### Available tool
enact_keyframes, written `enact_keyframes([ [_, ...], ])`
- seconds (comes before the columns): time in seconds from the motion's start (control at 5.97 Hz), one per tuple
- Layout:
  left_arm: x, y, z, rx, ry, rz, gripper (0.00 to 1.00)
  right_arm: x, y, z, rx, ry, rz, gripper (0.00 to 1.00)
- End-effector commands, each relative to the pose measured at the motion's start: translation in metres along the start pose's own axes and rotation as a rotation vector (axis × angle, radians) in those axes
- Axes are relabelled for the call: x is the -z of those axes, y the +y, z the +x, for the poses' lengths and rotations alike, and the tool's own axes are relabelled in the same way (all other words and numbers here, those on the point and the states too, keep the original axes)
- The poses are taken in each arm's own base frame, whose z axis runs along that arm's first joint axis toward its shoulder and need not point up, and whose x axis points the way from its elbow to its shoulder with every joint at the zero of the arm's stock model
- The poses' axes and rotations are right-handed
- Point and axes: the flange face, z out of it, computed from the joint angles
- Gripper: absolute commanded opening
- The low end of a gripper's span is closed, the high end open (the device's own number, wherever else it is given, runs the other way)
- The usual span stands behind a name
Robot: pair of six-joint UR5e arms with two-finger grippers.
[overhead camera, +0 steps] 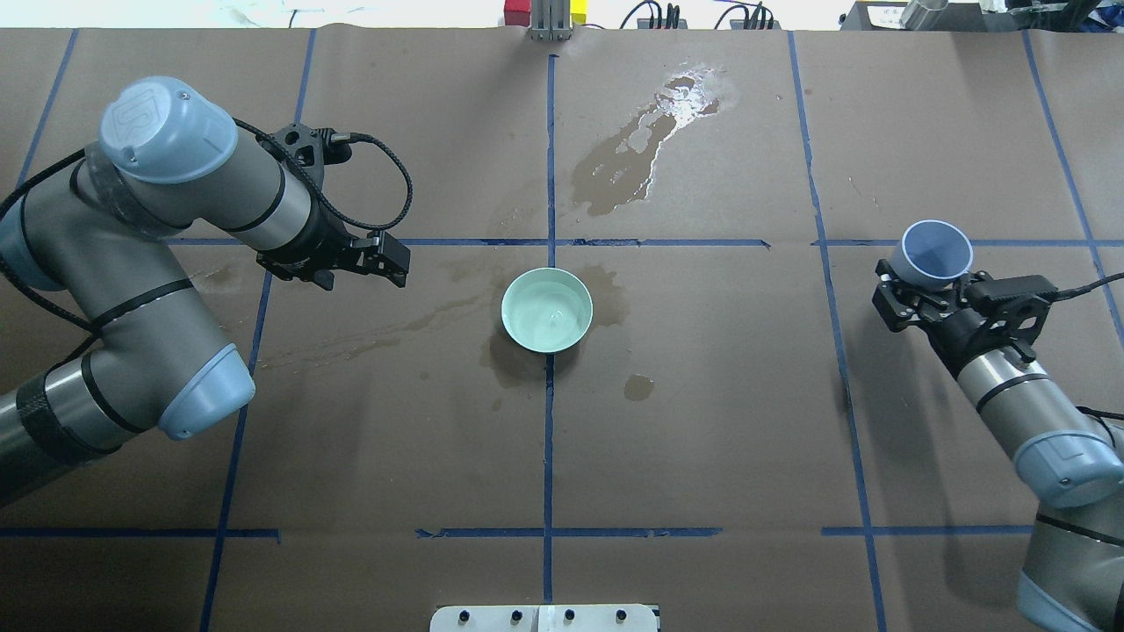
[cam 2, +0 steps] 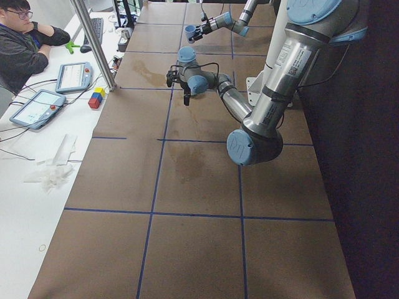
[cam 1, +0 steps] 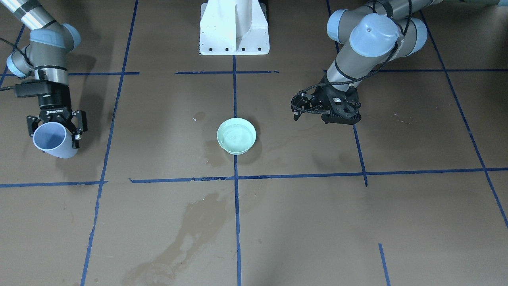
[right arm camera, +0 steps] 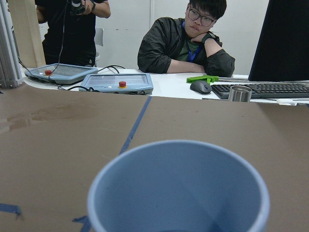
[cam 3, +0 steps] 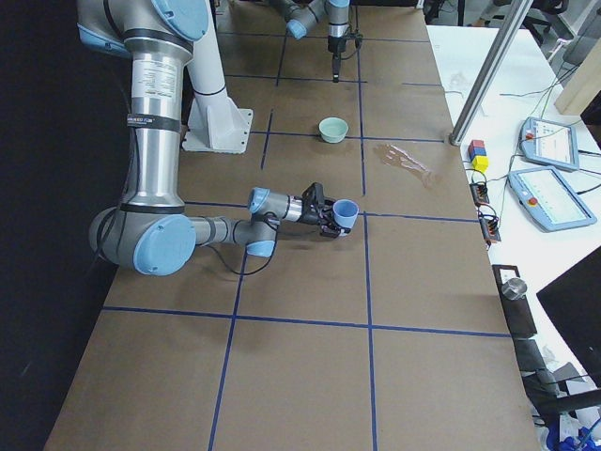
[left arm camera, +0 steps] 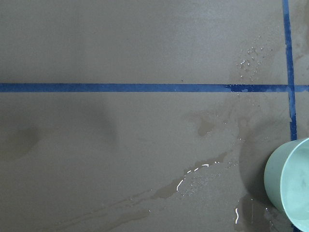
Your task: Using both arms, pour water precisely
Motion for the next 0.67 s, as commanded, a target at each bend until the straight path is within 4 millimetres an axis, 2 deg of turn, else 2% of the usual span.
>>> enact_keyframes([
  [0.0, -0.0005, 0.0007, 0.0007, 0.002, 0.000, -0.001, 1.00, 0.0018, 0.0041, 0.0174, 0.033, 0.010, -0.011, 0.03],
  [0.5, -0.0017, 0.0011, 0.0007, 0.002, -0.001, -0.003, 1.00, 0.0006, 0.0055, 0.0146, 0.015, 0.006, -0.011, 0.07],
])
